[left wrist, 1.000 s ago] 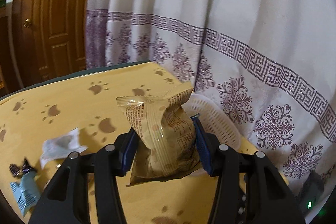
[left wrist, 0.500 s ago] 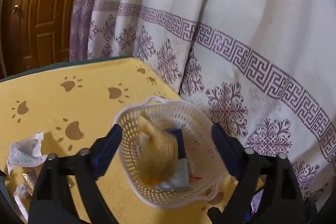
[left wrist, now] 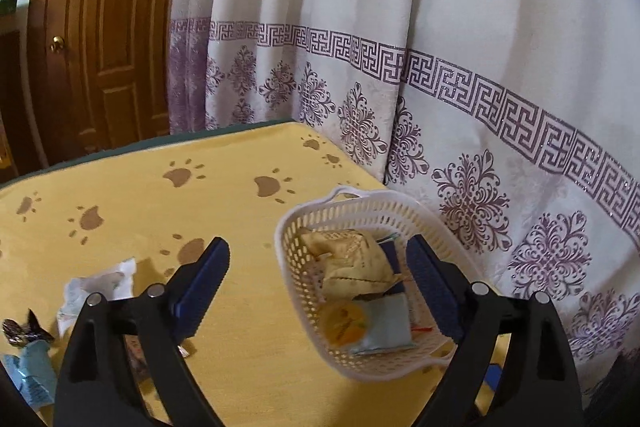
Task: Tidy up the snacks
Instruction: 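Carry the tan snack bag to the white basket and release it with left tool, then move both tools back toward the remaining snacks, left tool toward white packet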
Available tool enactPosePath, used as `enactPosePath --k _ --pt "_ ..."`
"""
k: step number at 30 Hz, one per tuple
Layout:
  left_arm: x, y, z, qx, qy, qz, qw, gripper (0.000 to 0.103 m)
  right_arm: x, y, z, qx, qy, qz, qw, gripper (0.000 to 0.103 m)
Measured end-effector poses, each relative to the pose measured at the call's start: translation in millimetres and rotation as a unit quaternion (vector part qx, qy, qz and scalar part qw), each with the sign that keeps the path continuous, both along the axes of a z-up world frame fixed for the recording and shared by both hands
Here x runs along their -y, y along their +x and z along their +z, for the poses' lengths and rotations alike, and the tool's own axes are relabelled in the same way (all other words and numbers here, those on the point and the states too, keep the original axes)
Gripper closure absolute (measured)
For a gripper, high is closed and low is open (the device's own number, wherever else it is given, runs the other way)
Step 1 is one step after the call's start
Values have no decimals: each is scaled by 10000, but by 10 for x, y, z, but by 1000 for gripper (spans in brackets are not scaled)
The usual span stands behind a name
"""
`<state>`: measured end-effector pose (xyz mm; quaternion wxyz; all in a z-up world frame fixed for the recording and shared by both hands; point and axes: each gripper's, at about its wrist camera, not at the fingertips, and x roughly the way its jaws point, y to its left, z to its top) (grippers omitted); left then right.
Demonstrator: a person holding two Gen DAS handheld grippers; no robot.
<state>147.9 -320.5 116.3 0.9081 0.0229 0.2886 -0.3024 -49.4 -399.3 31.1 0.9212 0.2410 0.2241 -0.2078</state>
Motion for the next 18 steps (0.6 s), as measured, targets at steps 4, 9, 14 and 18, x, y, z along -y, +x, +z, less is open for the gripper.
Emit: enactPosePath --k 4,9,14,18 --pt "-33 -71 35 175 139 38 9997 10 9 12 -8 -30 2 -14 10000 40" --pt "-85 -141 79 312 241 43 9992 10 11 26 -4 -64 -37 -14 10000 40" --pt "-163 -193 143 418 256 114 9987 10 28 38 -10 -101 -22 -28 9999 40" --pt "-222 -255 186 506 274 129 9983 10 40 49 -17 -132 -5 -27 9999 40"
